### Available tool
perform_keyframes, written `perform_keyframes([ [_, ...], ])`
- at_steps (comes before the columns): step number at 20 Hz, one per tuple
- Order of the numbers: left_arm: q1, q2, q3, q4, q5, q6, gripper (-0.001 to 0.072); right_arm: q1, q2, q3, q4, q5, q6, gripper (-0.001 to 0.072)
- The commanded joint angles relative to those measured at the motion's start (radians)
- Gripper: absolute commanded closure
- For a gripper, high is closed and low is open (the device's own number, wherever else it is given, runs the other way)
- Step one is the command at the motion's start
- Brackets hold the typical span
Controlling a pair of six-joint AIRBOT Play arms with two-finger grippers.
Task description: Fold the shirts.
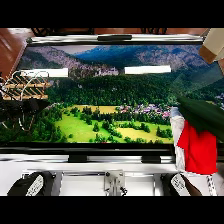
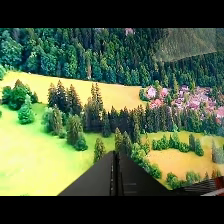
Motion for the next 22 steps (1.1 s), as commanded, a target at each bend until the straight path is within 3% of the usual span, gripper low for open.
perform_keyframes([
  [1,0.0,0.0,0.0,0.0,0.001,0.001,0.0675,-0.02,0.061,-0.14,-0.055,0.137,-0.003,0.0634],
  [6,0.0,0.0,0.0,0.0,0.001,0.0,0.0675,-0.02,0.161,-0.437,-0.098,0.14,-0.04,0.0625],
  [7,0.0,0.0,0.0,0.0,0.001,0.001,0.0675,-0.02,0.167,-0.473,-0.15,0.135,-0.08,0.047],
  [8,0.0,0.0,0.0,0.0,0.001,0.001,0.0675,-0.02,0.166,-0.485,-0.203,0.135,-0.111,0.0164],
  [9,0.0,0.0,0.0,0.0,0.001,0.001,0.0675,-0.02,0.166,-0.476,-0.234,0.117,-0.116,0.0138],
  [13,-0.011,-0.012,0.033,0.101,-0.016,0.003,0.0678,-0.003,0.166,-0.271,-0.203,-0.06,-0.143,0.014],
  [16,-0.112,-0.1,0.201,0.461,-0.126,-0.131,0.0678,0.155,0.166,-0.058,-0.118,-0.283,-0.138,0.0142],
  [19,-0.286,-0.242,0.403,0.808,-0.245,-0.272,0.0677,0.475,0.142,0.002,-0.082,-0.413,0.006,0.0141],
  [21,-0.396,-0.332,0.48,0.928,-0.311,-0.329,0.0672,0.705,0.058,0.002,-0.097,-0.366,0.11,0.0141],
  [22,-0.435,-0.369,0.486,0.929,-0.336,-0.334,0.0616,0.806,-0.008,0.002,-0.09,-0.327,0.138,0.0141],
])
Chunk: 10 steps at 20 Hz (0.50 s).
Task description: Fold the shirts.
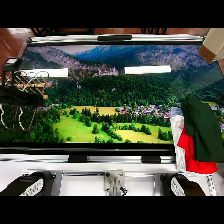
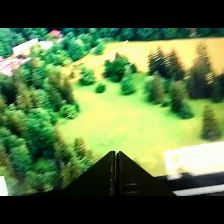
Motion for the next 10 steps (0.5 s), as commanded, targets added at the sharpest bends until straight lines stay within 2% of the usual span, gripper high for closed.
perform_keyframes([
  [1,-0.156,-0.138,0.091,0.214,-0.139,-0.116,0.0411,0.352,-0.164,0.032,0.041,0.03,0.129,0.0141],
  [2,-0.18,-0.169,0.078,0.213,-0.177,-0.171,0.0116,0.417,-0.228,0.032,0.072,0.067,0.129,0.014],
  [3,-0.196,-0.183,0.058,0.212,-0.196,-0.198,0.0023,0.472,-0.288,0.032,0.104,0.095,0.129,0.014],
  [6,-0.242,-0.124,-0.034,0.212,-0.118,-0.199,0.0029,0.576,-0.388,0.032,0.108,0.14,0.127,0.014],
  [8,-0.259,-0.038,-0.09,0.212,-0.018,-0.223,0.0036,0.605,-0.397,0.032,0.111,0.099,0.128,0.014],
  [10,-0.253,0.016,-0.129,0.212,0.025,-0.234,0.0036,0.611,-0.394,0.032,0.112,0.067,0.128,0.014],
])
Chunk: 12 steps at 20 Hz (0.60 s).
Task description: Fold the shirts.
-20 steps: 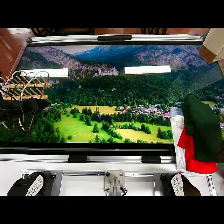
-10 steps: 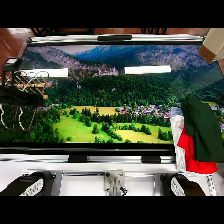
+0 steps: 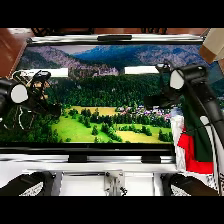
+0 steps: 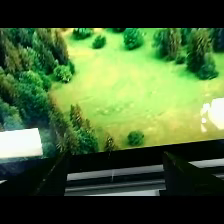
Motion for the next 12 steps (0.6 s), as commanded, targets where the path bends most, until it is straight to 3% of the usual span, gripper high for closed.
perform_keyframes([
  [1,-0.013,0.072,-0.06,0.016,0.071,-0.033,0.0036,0.048,-0.031,0.001,0.004,-0.022,0.007,0.014],
  [12,-0.01,0.066,-0.061,0.015,0.096,-0.031,0.0036,0.048,-0.031,0.001,0.008,-0.023,0.007,0.014],
])
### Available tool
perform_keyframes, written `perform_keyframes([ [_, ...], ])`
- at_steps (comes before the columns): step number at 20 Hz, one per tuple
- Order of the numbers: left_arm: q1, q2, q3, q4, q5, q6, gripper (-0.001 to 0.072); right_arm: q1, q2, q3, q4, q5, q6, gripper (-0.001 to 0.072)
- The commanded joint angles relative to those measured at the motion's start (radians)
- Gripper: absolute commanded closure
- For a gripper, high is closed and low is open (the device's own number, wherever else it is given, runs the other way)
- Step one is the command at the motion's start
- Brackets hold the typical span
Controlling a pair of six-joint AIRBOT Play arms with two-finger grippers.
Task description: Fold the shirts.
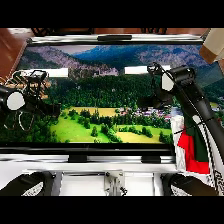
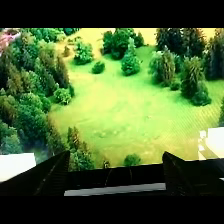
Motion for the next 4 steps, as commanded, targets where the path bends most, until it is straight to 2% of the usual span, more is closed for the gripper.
perform_keyframes([
  [1,-0.001,0.001,-0.001,0.0,0.009,-0.001,0.0036,0.002,-0.001,0.001,0.001,-0.001,0.0,0.014],
  [4,-0.001,0.001,-0.001,0.0,0.009,-0.001,0.0036,0.002,-0.001,0.001,0.001,-0.001,0.0,0.0141],
])
